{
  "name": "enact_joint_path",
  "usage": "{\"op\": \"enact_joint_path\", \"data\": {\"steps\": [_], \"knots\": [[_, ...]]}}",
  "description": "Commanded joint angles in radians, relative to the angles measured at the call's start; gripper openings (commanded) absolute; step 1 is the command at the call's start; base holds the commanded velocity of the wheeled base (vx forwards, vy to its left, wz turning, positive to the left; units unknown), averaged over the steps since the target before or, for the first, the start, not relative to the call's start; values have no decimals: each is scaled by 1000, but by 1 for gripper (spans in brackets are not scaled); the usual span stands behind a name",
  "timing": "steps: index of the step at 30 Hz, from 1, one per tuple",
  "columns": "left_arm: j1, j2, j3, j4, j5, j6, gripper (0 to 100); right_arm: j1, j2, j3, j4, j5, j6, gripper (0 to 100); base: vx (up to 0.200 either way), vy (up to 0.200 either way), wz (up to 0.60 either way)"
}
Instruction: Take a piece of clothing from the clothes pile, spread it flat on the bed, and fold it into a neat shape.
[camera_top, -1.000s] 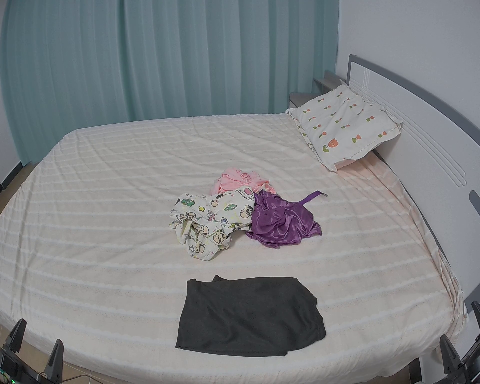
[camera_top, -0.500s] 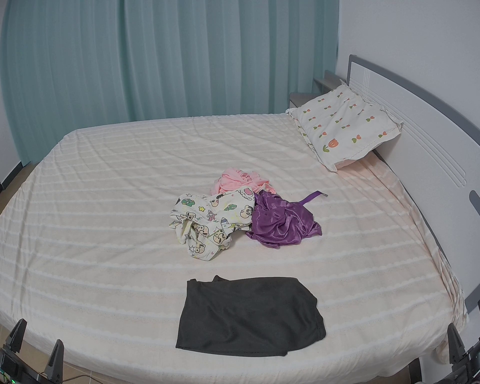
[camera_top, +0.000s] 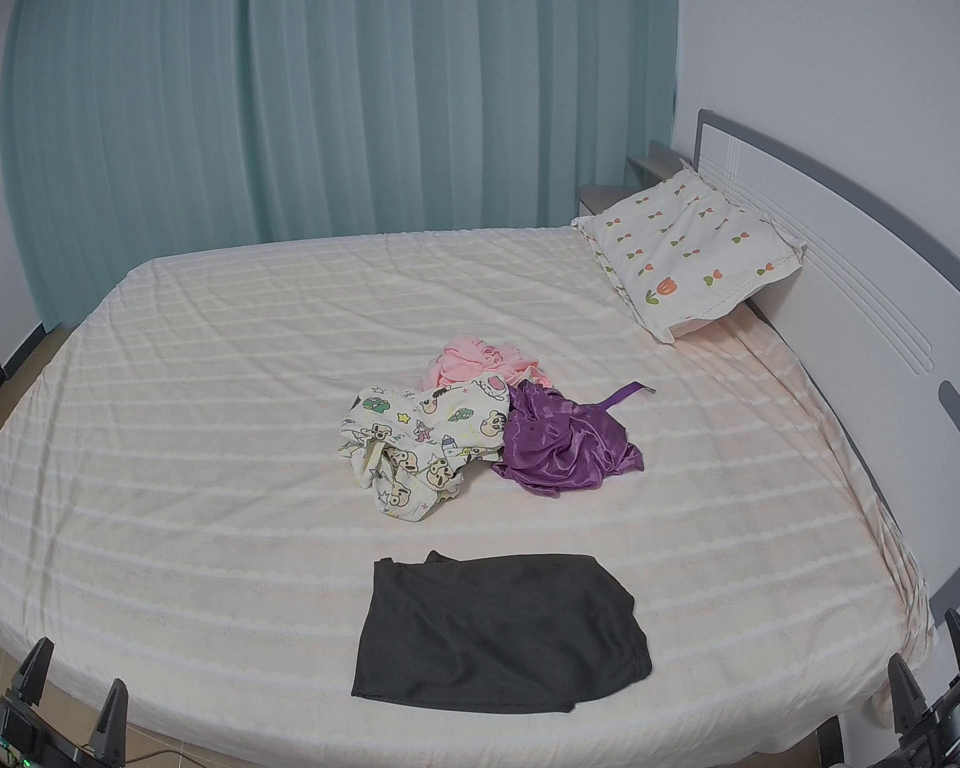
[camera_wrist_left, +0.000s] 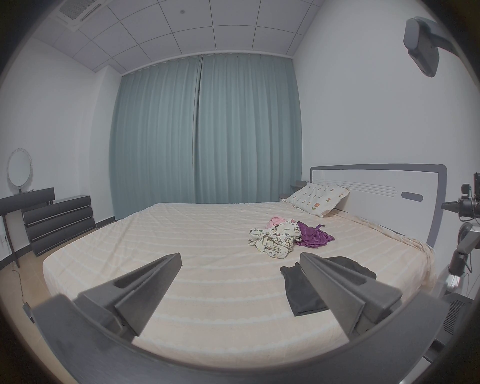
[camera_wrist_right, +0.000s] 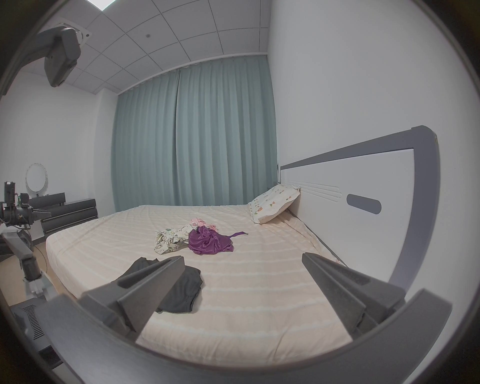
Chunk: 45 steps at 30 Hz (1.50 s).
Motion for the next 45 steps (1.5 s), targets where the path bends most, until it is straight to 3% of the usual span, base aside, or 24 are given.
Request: {"op": "enact_joint_path", "data": {"steps": [1,8,14,17,19,26,45], "knots": [[0,-14,15,0,0,0,100,0,-13,4,1,-3,2,100,0,0,0],[0,-14,15,0,0,0,100,3,-12,-1,4,-4,74,100,0,0,0],[0,-14,15,0,-2,0,100,0,-12,-5,30,-47,64,100,0,0,0],[0,-14,15,0,0,0,100,0,-12,-11,33,-49,24,100,0,0,0],[0,-14,15,0,0,0,100,0,-12,-4,18,-38,-122,100,0,0,0],[0,-14,15,0,0,0,100,0,-12,15,29,-52,-16,100,0,0,0],[0,-14,15,0,0,0,100,0,-13,16,24,-63,-19,100,0,0,0]]}}
